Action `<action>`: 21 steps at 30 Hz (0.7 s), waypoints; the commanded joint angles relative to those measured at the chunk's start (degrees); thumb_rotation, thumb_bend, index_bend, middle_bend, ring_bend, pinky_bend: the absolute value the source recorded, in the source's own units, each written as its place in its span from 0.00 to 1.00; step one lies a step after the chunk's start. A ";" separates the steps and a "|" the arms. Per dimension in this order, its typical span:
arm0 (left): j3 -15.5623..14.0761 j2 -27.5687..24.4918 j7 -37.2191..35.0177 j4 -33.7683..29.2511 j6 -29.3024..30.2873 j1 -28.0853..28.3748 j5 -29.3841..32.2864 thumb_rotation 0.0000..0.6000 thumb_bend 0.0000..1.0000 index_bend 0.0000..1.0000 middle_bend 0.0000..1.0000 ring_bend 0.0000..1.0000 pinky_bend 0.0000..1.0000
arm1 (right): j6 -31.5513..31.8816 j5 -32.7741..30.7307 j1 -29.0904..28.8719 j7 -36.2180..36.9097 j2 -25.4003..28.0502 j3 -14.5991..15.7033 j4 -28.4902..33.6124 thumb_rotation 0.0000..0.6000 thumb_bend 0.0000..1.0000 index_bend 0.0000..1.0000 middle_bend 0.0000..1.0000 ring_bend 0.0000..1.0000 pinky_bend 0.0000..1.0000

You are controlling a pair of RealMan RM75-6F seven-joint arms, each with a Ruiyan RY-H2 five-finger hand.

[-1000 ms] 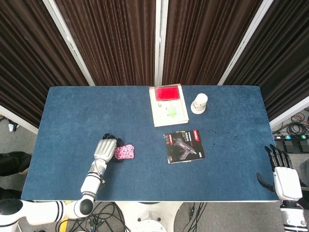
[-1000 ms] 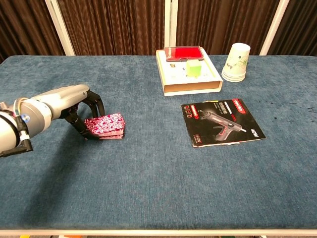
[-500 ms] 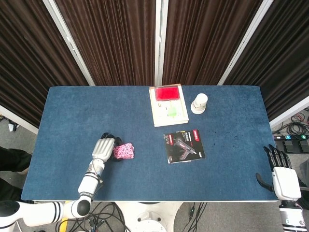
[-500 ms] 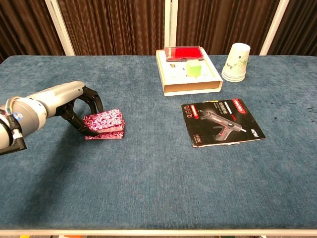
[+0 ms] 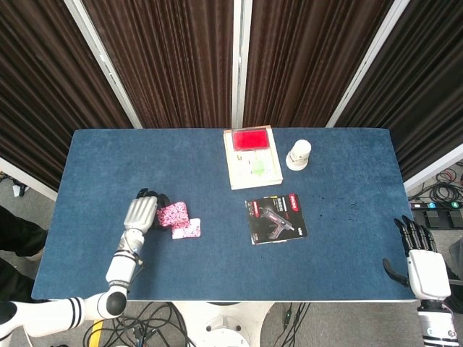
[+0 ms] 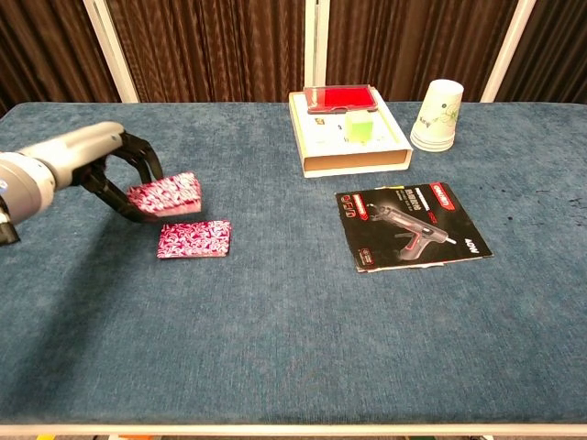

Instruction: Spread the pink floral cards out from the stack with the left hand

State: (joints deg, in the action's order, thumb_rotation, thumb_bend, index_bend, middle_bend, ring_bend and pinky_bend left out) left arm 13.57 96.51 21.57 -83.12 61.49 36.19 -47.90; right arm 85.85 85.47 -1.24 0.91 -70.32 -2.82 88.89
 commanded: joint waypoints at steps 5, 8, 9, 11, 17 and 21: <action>1.44 -1.20 -2.87 4.84 -0.74 -0.47 0.16 1.00 0.28 0.54 0.54 0.19 0.09 | 0.09 -0.05 0.03 -0.97 0.23 -0.03 0.86 1.00 0.23 0.00 0.00 0.00 0.00; 1.53 -1.15 -4.27 7.33 -1.34 -0.63 -0.34 1.00 0.28 0.54 0.54 0.20 0.09 | 0.07 -0.06 0.02 -1.56 0.23 0.02 1.20 1.00 0.23 0.00 0.00 0.00 0.00; 1.41 -1.07 -4.67 8.25 -1.57 -0.74 -0.52 1.00 0.28 0.54 0.54 0.20 0.09 | 0.00 -0.15 0.02 -1.76 0.21 0.03 1.28 1.00 0.23 0.00 0.00 0.00 0.00; 1.31 -0.91 -5.22 9.60 -2.02 -0.89 -0.56 1.00 0.28 0.54 0.54 0.21 0.09 | -0.07 -0.25 -0.01 -2.01 0.21 -0.01 1.44 1.00 0.23 0.00 0.00 0.00 0.00; 0.98 0.11 -6.97 13.07 -3.40 -1.25 -0.97 1.00 0.28 0.54 0.54 0.21 0.09 | -0.26 -0.36 -0.08 -2.51 0.17 0.01 1.62 1.00 0.23 0.00 0.00 0.00 0.00; 0.71 0.90 -7.71 14.86 -4.11 -1.36 -1.55 1.00 0.28 0.53 0.53 0.21 0.08 | -0.51 -0.77 -0.14 -2.66 0.20 -0.11 1.68 1.00 0.23 0.00 0.00 0.00 0.00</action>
State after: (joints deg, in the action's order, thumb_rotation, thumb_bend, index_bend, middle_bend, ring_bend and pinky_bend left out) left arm 14.37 97.11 14.16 -68.71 57.65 34.89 -49.24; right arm 85.34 84.70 -1.38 -1.74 -70.13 -2.92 90.56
